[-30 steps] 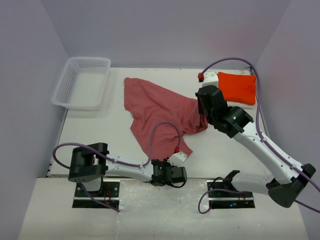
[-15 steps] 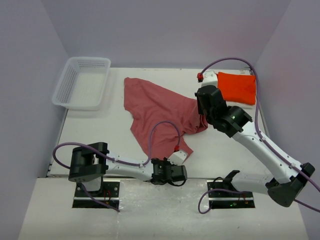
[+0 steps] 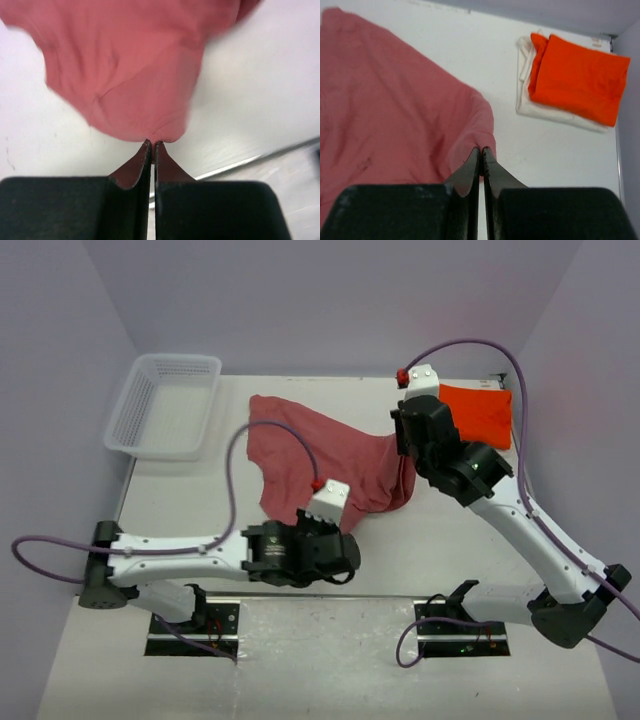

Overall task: Fold and stack the t-shirts
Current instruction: Flatten out the tshirt

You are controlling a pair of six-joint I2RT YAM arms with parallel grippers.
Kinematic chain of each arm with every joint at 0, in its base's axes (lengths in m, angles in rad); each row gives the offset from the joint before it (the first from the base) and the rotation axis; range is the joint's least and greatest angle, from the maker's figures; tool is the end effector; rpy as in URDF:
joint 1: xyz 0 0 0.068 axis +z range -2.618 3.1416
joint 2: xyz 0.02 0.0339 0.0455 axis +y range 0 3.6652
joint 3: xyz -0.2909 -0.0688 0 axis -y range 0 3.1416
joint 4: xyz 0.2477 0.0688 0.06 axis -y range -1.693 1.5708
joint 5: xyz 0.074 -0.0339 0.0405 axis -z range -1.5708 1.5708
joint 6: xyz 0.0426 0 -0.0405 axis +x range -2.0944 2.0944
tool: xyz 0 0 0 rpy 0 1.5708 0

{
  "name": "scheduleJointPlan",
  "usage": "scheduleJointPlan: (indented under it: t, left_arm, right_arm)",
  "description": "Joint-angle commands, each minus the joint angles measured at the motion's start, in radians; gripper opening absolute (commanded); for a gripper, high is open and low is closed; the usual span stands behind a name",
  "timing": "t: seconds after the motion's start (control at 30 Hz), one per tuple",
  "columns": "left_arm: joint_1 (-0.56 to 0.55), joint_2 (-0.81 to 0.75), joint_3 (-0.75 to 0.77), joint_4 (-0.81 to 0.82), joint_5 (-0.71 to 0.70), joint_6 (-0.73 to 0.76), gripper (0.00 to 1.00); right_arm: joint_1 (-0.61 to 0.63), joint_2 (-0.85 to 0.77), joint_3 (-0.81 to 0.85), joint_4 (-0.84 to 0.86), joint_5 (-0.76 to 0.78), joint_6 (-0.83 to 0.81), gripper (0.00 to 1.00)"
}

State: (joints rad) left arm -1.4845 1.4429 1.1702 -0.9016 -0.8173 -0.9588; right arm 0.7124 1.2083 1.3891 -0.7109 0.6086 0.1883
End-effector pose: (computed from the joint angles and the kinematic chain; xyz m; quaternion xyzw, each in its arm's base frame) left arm 0.0549 -0.2737 0.2979 0.1582 0.8891 -0.0366 0.4279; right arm 0.2004 0.1409 0.4340 -0.0706 0.8381 -0.0276 0.5402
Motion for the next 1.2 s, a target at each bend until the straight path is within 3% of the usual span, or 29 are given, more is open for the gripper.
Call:
scheduleJointPlan:
  t: [0.0, 0.07, 0.23, 0.37, 0.43, 0.47, 0.53, 0.57, 0.6, 0.67, 0.9, 1.0, 1.03, 1.07, 1.1, 1.13, 1.17]
  left_arm:
    - [0.062, -0.167, 0.270, -0.190, -0.316, 0.048, 0.00]
    - [0.123, -0.203, 0.404, -0.180, -0.354, 0.209, 0.00]
    - [0.229, -0.289, 0.590, 0.128, -0.433, 0.664, 0.00]
    - [0.231, -0.260, 0.793, 0.176, -0.554, 0.942, 0.00]
    - [0.233, -0.265, 0.821, 0.315, -0.617, 1.082, 0.00]
    - [0.231, -0.279, 0.810, 0.376, -0.635, 1.229, 0.00]
    - [0.230, -0.303, 0.710, 0.687, -0.729, 1.424, 0.00]
    - [0.227, -0.335, 0.654, 1.054, -0.753, 1.702, 0.00]
    - [0.224, -0.346, 0.593, 1.248, -0.798, 1.858, 0.00]
    - [0.205, -0.334, 0.514, 1.472, -0.839, 2.070, 0.00]
    - [0.093, -0.263, 0.359, 1.673, -0.835, 2.086, 0.00]
    - [0.050, -0.198, 0.287, 1.574, -0.760, 1.920, 0.00]
    - [0.049, -0.173, 0.307, 1.450, -0.731, 1.804, 0.00]
    - [0.050, -0.109, 0.347, 1.036, -0.696, 1.461, 0.00]
    - [0.062, -0.064, 0.421, 0.724, -0.518, 1.210, 0.00]
    - [0.179, 0.033, 0.585, 0.464, -0.344, 0.954, 0.00]
    - [0.246, 0.071, 0.600, 0.367, -0.204, 0.784, 0.00]
  right_arm:
    - [0.002, 0.045, 0.164, 0.021, -0.006, -0.075, 0.00]
    - [-0.001, 0.072, 0.236, 0.034, -0.010, -0.128, 0.00]
    - [-0.036, 0.178, 0.399, 0.035, -0.015, -0.233, 0.00]
    - [-0.054, 0.204, 0.517, 0.010, 0.010, -0.259, 0.00]
    - [-0.073, 0.197, 0.527, 0.010, 0.005, -0.266, 0.00]
    - [-0.082, 0.188, 0.527, 0.010, 0.002, -0.273, 0.00]
    - [-0.111, 0.178, 0.519, 0.008, -0.006, -0.276, 0.00]
    - [-0.123, 0.168, 0.505, 0.008, -0.010, -0.274, 0.00]
    - [-0.134, 0.163, 0.496, 0.008, -0.016, -0.268, 0.00]
    - [-0.169, 0.151, 0.470, -0.002, -0.050, -0.236, 0.00]
    - [-0.197, 0.145, 0.427, -0.042, -0.107, -0.127, 0.00]
    - [-0.199, 0.143, 0.419, -0.042, -0.121, -0.116, 0.00]
    - [-0.197, 0.151, 0.422, -0.042, -0.119, -0.118, 0.00]
    - [-0.197, 0.155, 0.430, -0.042, -0.121, -0.118, 0.00]
    - [-0.200, 0.161, 0.436, -0.042, -0.121, -0.121, 0.00]
    - [-0.200, 0.177, 0.451, -0.048, -0.119, -0.121, 0.00]
    - [-0.200, 0.184, 0.459, -0.053, -0.119, -0.122, 0.00]
